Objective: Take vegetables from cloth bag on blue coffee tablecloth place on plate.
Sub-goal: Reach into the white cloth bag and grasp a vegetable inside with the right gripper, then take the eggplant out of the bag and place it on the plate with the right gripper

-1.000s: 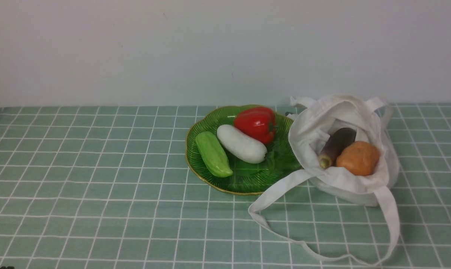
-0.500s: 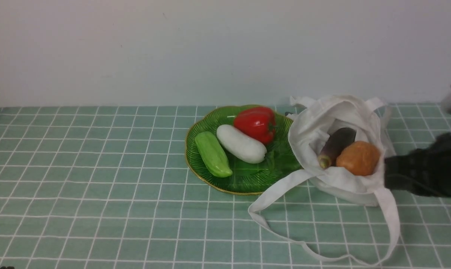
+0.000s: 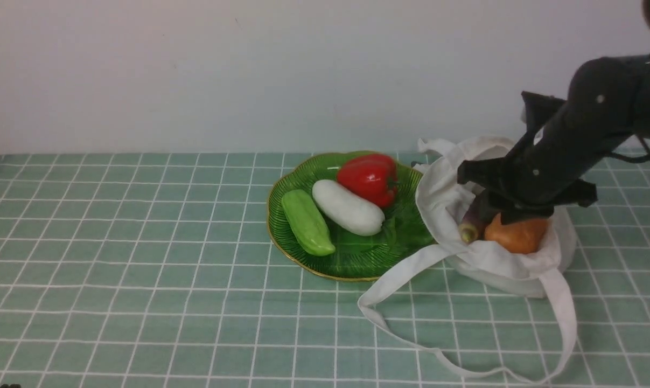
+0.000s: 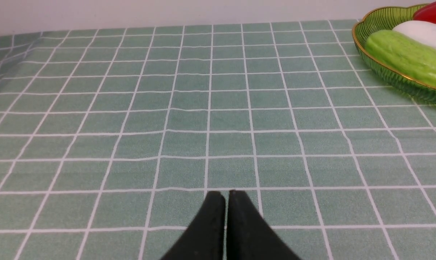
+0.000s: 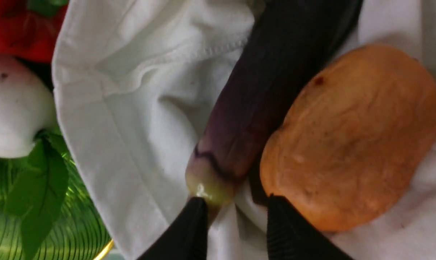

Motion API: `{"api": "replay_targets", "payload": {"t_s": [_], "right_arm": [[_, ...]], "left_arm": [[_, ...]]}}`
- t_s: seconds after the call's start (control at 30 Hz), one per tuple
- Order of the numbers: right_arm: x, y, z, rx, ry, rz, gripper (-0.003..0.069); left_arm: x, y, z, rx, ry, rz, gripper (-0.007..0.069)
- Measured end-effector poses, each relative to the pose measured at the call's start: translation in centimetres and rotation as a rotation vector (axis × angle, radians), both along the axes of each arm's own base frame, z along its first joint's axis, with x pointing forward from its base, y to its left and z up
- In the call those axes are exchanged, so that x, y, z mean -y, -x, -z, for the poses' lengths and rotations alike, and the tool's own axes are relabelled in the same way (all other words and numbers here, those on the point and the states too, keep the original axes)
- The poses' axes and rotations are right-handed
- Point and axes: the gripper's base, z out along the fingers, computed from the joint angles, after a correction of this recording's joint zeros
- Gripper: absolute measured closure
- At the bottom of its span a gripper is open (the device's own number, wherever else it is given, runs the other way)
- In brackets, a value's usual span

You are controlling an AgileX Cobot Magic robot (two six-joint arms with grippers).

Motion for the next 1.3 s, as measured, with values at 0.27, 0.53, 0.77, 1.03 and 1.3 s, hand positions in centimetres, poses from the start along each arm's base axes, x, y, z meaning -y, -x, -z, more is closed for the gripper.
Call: {"api": "replay_targets", "payload": {"t_s": [0.27, 0.53, 0.77, 1.03, 1.3], "right_arm": [[-0.8, -0.9, 1.1, -0.042, -0.083, 0.065, 0.0238], [-0.9, -1.7, 4.4, -0.110, -0.083, 0.122, 0.0211], [-1.0, -1.9, 5.3, -0.116, -0.069, 0.103, 0.0255], [-0.8, -1.6, 5.0, -0.119, -0.035, 0.043, 0.0383], [0.1, -0.2, 0.5, -0.069, 0.043, -0.014, 0.0383]], "left_arm": [[0.0, 0.0, 0.0, 0.000, 0.000, 0.000, 0.0632], [0.0, 0.0, 0.0, 0.000, 0.000, 0.000, 0.0632], [0.0, 0.0, 0.0, 0.000, 0.000, 0.000, 0.0632], [0.0, 0.0, 0.0, 0.000, 0.000, 0.000, 0.0632], [0.0, 0.0, 0.0, 0.000, 0.000, 0.000, 0.0632]]}}
